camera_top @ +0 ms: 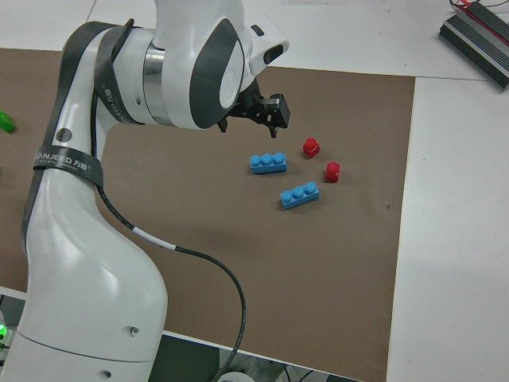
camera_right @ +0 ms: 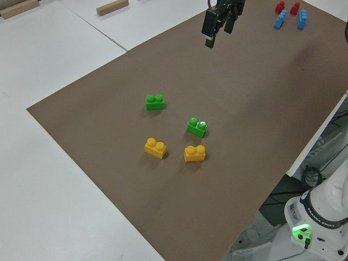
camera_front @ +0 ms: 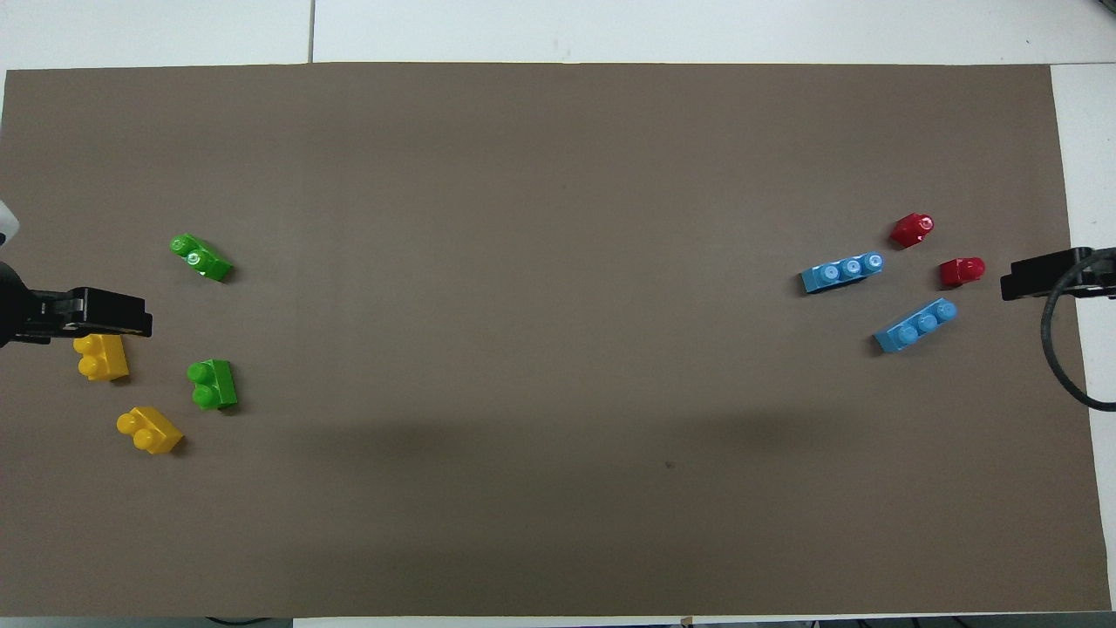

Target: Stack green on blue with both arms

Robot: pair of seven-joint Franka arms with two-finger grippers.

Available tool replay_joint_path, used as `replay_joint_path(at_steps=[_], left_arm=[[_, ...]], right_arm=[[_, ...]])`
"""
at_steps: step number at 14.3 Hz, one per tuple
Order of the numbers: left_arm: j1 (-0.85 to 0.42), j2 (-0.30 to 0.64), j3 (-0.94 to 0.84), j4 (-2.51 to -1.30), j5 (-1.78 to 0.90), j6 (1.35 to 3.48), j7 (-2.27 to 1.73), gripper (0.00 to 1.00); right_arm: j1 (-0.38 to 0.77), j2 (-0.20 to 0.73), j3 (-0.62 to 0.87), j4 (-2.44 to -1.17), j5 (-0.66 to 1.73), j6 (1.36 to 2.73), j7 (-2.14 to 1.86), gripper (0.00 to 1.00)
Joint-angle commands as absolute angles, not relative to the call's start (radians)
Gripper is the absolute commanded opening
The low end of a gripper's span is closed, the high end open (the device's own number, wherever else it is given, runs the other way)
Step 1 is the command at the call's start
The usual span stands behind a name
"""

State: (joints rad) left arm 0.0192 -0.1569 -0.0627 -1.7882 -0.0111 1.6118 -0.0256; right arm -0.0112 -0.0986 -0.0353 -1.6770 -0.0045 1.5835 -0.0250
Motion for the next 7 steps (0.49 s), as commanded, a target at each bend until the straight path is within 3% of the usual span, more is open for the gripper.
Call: replay_joint_path(at_steps=[1, 7], left_arm=[[0.011, -0.178, -0.061, -1.806, 0.006, 1.62, -0.018, 1.0], [0.023, -0.179, -0.06, -1.809, 0.006, 1.62, -0.061, 1.0]], right_arm=[[-0.026, -0.112, -0.029, -1.698, 0.017, 1.601, -0.015, 1.0], [-0.025, -0.114, -0.029, -1.7, 0.017, 1.601, -0.014, 1.0]])
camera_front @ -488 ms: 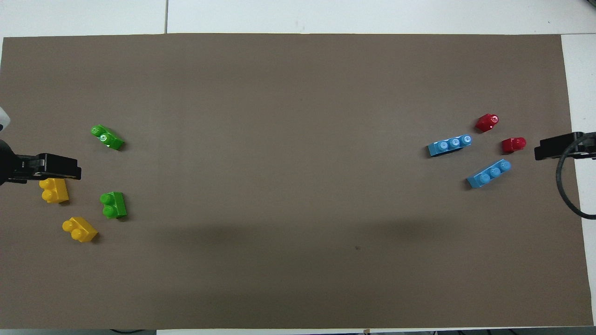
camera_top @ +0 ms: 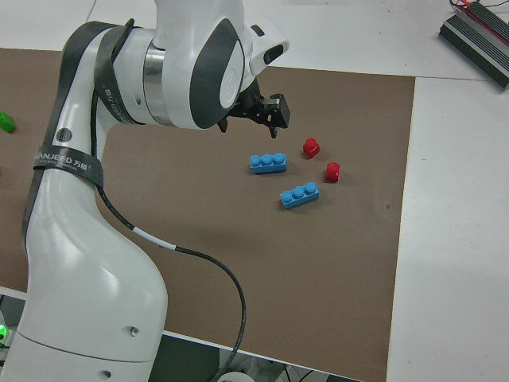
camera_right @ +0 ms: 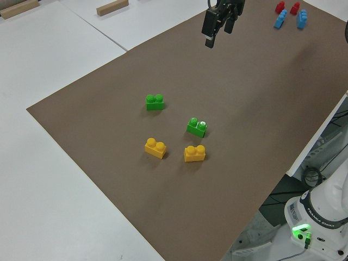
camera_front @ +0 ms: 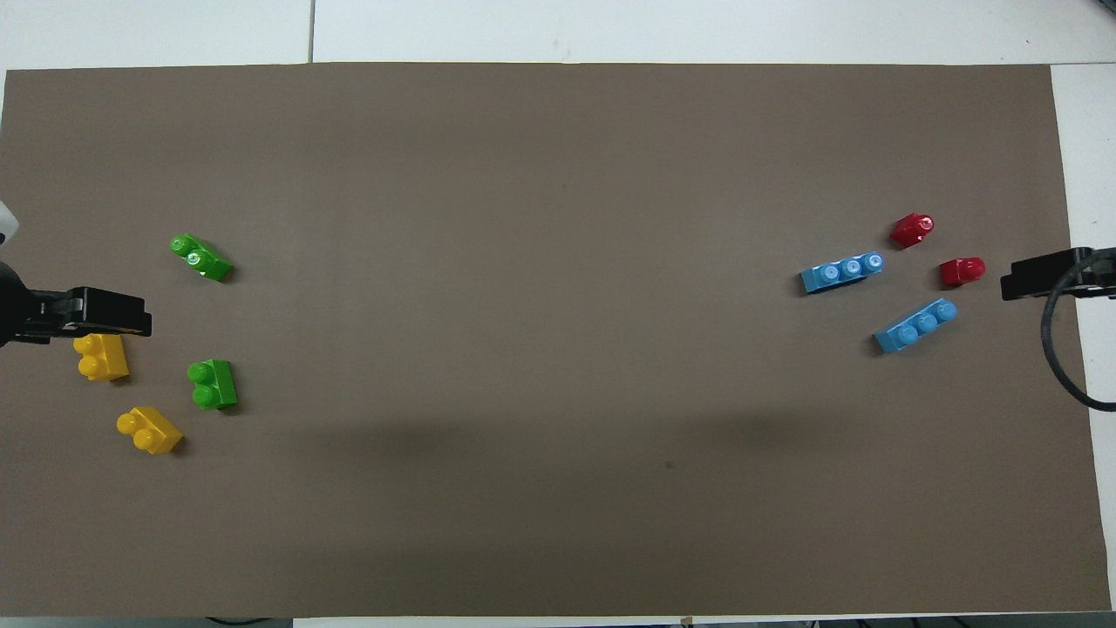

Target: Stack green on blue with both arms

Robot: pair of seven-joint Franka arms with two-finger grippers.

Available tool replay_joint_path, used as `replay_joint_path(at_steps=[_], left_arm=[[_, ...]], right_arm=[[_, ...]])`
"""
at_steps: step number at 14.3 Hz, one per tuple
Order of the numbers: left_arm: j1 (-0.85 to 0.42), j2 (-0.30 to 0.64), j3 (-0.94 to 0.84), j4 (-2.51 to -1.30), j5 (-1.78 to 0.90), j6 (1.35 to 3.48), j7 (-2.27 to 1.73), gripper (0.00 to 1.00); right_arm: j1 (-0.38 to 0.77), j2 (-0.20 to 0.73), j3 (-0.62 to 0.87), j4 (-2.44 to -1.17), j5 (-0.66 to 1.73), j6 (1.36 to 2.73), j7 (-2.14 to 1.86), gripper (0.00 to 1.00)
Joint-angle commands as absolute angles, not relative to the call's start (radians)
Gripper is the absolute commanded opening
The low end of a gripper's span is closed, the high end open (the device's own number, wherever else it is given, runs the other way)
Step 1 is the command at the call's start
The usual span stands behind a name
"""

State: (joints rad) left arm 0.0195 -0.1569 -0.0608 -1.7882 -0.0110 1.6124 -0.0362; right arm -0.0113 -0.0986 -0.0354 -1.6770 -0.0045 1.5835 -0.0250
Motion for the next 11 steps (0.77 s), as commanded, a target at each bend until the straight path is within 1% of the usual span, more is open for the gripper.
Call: replay_joint_path(at_steps=[1, 4, 8, 11], left_arm=[[0.023, -0.179, -0.06, -1.812, 0.006, 1.621, -0.086, 1.0], [0.023, -0.19, -0.058, -1.839, 0.006, 1.64, -0.158, 1.0], [0.051, -0.215, -0.055, -1.916, 0.005, 1.727, -0.309, 1.0], [0.061, -0.206, -0.055, -1.956, 0.002, 1.776, -0.426, 1.0]], right_arm=[[-0.025, -0.114, -0.029, -1.7, 0.017, 1.601, -0.015, 1.0], [-0.025, -0.114, -0.029, -1.7, 0.017, 1.601, -0.014, 1.0], [-0.023, -0.115, -0.029, -1.709, 0.017, 1.603, -0.014, 1.0], [-0.023, -0.115, -0.029, -1.709, 0.017, 1.603, -0.015, 1.0]])
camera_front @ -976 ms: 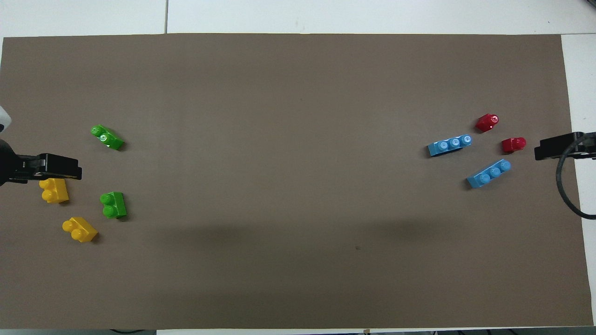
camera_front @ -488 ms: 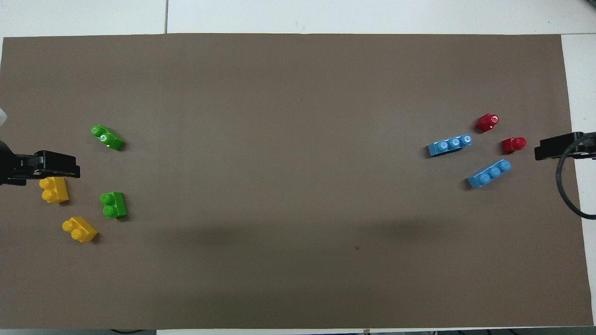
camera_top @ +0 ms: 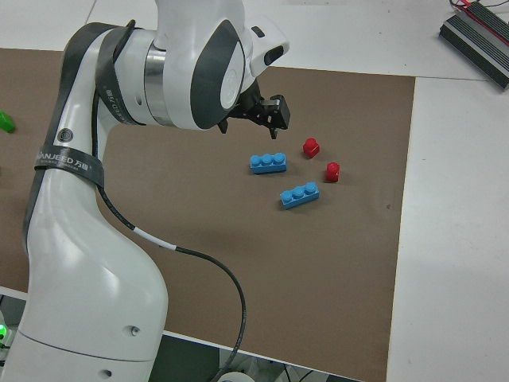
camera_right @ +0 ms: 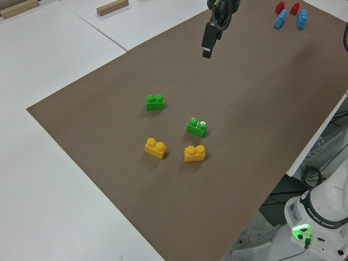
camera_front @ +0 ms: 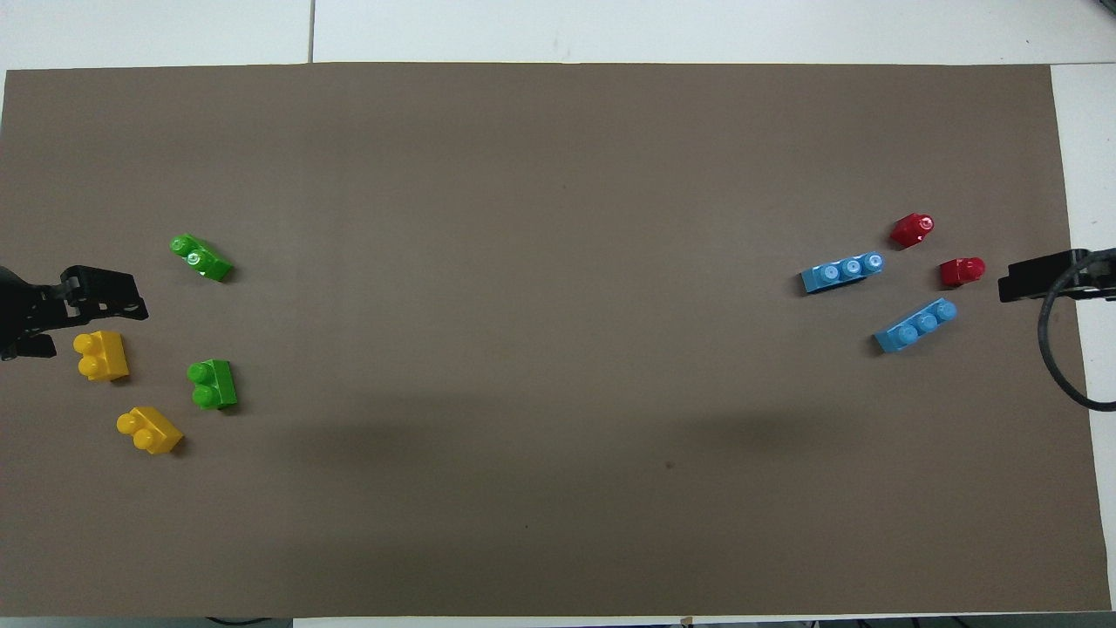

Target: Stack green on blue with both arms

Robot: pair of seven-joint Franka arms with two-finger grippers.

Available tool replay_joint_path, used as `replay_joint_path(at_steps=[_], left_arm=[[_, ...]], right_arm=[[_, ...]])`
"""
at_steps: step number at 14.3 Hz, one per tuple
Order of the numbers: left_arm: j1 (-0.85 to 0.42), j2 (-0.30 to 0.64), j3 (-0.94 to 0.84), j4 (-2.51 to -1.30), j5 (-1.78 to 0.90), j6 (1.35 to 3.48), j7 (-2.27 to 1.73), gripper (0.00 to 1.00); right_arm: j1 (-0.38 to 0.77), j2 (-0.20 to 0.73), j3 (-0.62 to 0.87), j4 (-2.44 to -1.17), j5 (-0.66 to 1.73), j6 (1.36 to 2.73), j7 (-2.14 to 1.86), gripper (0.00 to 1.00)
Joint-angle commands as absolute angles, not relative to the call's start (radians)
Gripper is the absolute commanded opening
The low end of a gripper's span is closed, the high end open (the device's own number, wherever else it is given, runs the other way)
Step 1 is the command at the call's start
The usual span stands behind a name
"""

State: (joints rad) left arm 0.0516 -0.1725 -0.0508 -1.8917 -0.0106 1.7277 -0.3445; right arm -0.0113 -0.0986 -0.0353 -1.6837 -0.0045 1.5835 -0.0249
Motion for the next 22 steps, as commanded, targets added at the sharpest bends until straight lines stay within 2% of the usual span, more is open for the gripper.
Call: replay_joint_path(at_steps=[1, 5, 14, 19, 22], left_arm=[[0.063, -0.201, -0.055, -1.973, 0.002, 1.798, -0.458, 1.0], [0.092, -0.18, -0.055, -2.065, 0.002, 1.946, -0.524, 1.0], [0.113, -0.006, -0.055, -2.06, -0.003, 2.137, -0.689, 1.0], [0.141, 0.081, -0.054, -2.049, -0.031, 2.227, -0.699, 1.0], [0.156, 0.127, -0.055, -2.049, -0.032, 2.298, -0.704, 1.0]], right_arm=[[-0.023, -0.115, -0.029, -1.709, 0.017, 1.603, -0.014, 1.0], [-0.02, -0.115, -0.028, -1.709, 0.017, 1.603, -0.014, 1.0], [-0.02, -0.115, -0.028, -1.709, 0.017, 1.603, -0.018, 1.0], [-0.026, -0.114, -0.031, -1.712, 0.018, 1.663, -0.019, 1.0], [-0.044, -0.112, -0.032, -1.749, 0.024, 1.75, 0.211, 1.0]])
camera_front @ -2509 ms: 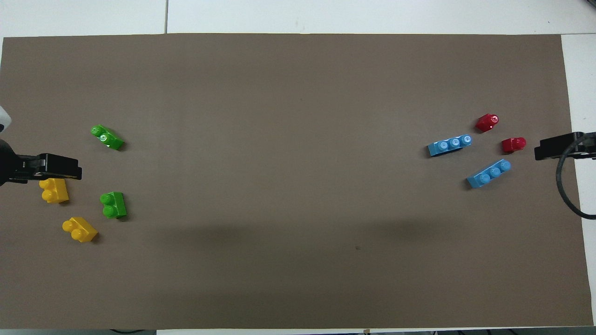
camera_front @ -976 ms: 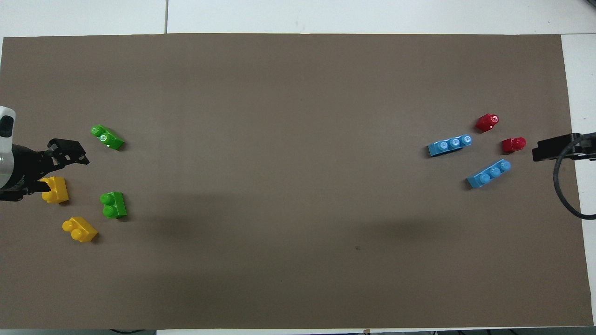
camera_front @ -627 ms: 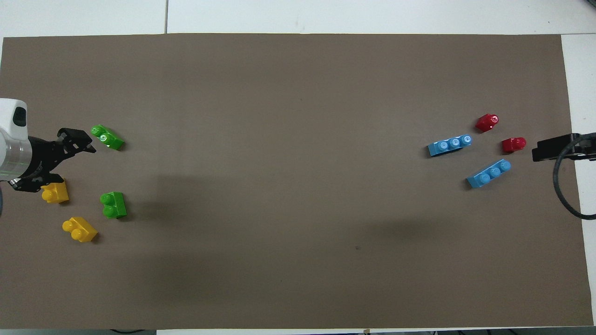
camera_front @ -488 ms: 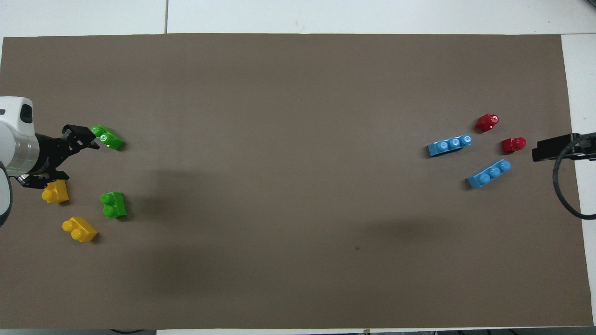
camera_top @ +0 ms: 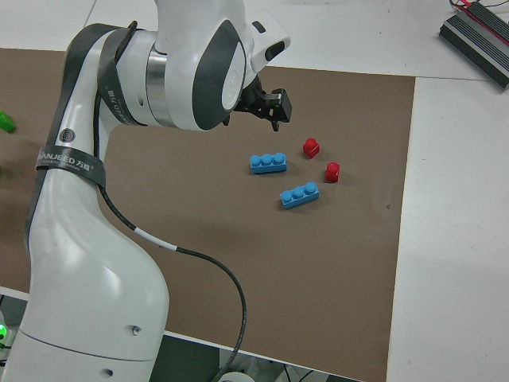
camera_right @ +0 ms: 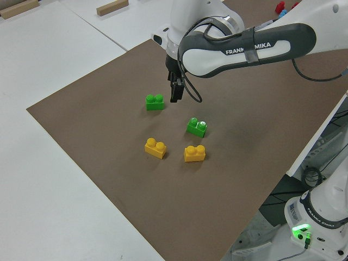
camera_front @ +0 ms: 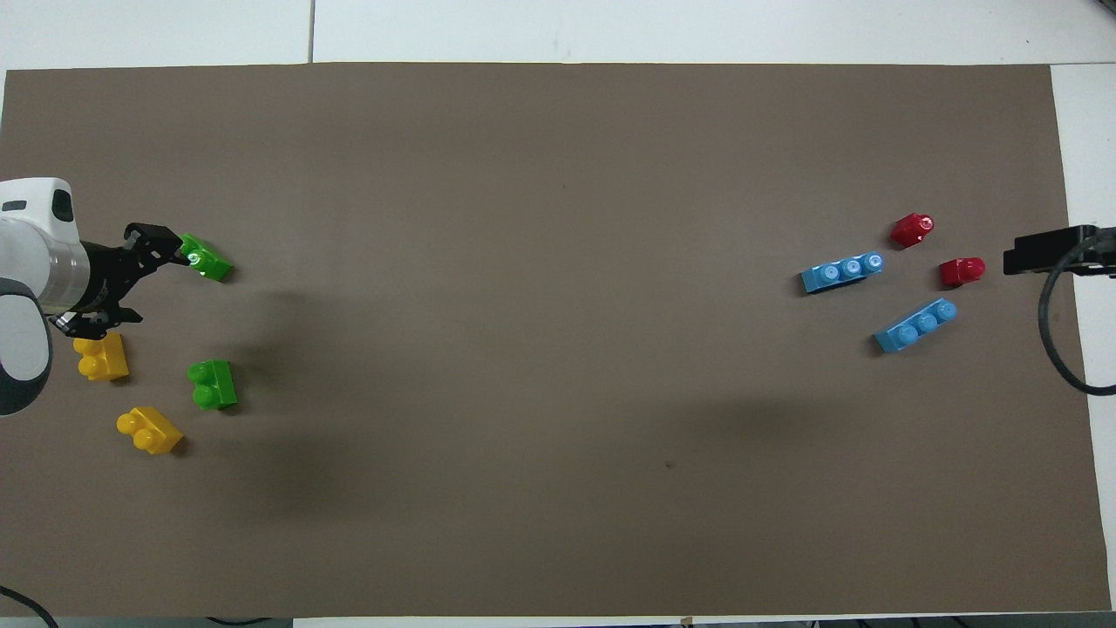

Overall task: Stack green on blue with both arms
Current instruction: 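Reach the left gripper toward the green brick farther from the robot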

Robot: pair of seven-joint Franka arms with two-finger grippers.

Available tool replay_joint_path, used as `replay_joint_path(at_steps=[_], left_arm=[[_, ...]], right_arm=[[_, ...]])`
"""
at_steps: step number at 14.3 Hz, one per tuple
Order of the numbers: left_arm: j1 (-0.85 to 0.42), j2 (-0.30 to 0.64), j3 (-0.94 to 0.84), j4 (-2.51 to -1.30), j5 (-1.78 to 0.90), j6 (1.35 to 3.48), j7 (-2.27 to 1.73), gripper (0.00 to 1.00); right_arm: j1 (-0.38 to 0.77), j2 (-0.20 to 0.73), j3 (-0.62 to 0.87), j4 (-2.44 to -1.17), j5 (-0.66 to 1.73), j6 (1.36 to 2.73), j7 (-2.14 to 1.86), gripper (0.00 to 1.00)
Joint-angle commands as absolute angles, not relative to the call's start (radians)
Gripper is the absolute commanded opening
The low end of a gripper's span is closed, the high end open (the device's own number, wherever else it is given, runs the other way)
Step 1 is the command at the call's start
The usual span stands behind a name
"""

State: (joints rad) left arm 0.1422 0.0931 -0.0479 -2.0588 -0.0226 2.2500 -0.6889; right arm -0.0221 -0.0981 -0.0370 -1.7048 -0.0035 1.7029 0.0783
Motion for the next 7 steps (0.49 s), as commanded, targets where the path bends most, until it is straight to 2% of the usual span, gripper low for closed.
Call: replay_joint_path(at_steps=[1, 7], left_arm=[[0.156, 0.143, -0.055, -2.049, -0.034, 2.321, -0.704, 1.0], [0.167, 0.234, -0.054, -2.013, -0.084, 2.43, -0.713, 1.0]], right_arm=[[-0.043, -0.106, -0.032, -1.749, 0.032, 1.75, 0.321, 0.99], [-0.095, 0.003, -0.034, -1.743, 0.204, 1.776, 0.823, 0.96]])
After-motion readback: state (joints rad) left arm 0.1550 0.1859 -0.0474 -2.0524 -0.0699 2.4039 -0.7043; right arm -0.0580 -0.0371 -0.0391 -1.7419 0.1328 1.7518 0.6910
